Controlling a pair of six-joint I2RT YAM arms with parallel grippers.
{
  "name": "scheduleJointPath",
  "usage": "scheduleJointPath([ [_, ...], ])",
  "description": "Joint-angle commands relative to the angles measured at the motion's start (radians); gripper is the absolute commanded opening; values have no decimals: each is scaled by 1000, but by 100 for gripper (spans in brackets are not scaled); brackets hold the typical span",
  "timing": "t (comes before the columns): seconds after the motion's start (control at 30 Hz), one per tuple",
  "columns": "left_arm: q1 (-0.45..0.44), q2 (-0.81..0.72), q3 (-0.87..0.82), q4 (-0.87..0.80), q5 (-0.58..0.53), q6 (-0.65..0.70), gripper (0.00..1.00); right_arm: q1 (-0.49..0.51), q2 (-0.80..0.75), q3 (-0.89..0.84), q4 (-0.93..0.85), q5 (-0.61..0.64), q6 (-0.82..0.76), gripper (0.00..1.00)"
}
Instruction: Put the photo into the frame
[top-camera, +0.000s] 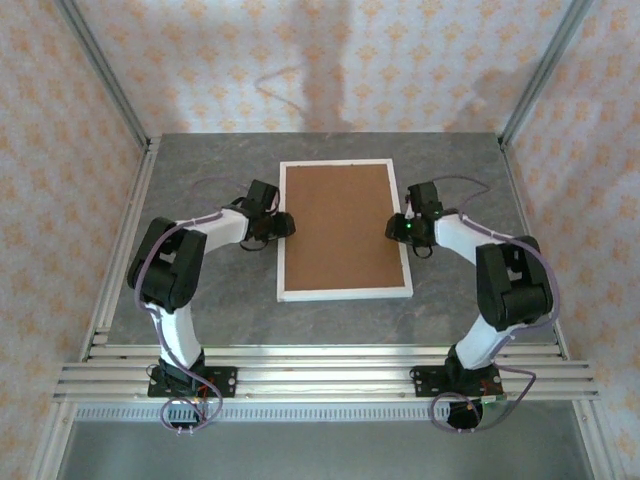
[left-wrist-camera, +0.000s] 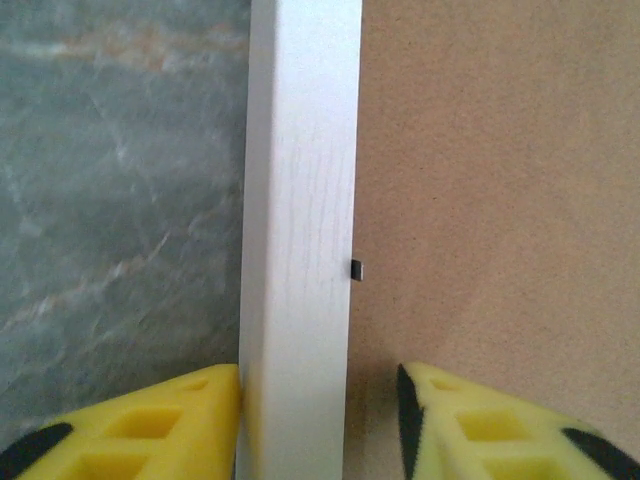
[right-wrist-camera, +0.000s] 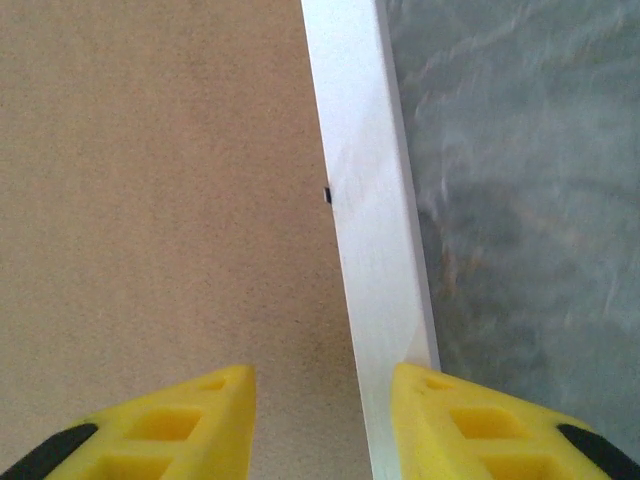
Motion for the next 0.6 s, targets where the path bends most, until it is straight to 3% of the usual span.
scheduleJointPath([
  [0.0,-9,-19,-19,-98,-18,-6,55,15,-59,-18,-139,9,39,41],
  [0.1,2,-20,52,-156,-47,29,66,3,-104,58,-197,15,20,42],
  [0.23,39,26,195,-206,-67,62,70,-38,-67,190,-238,-45,-31,43],
  [0.57,92,255,540,-298,-94,142,67,-115,318,610,-336,-87,-150,42],
])
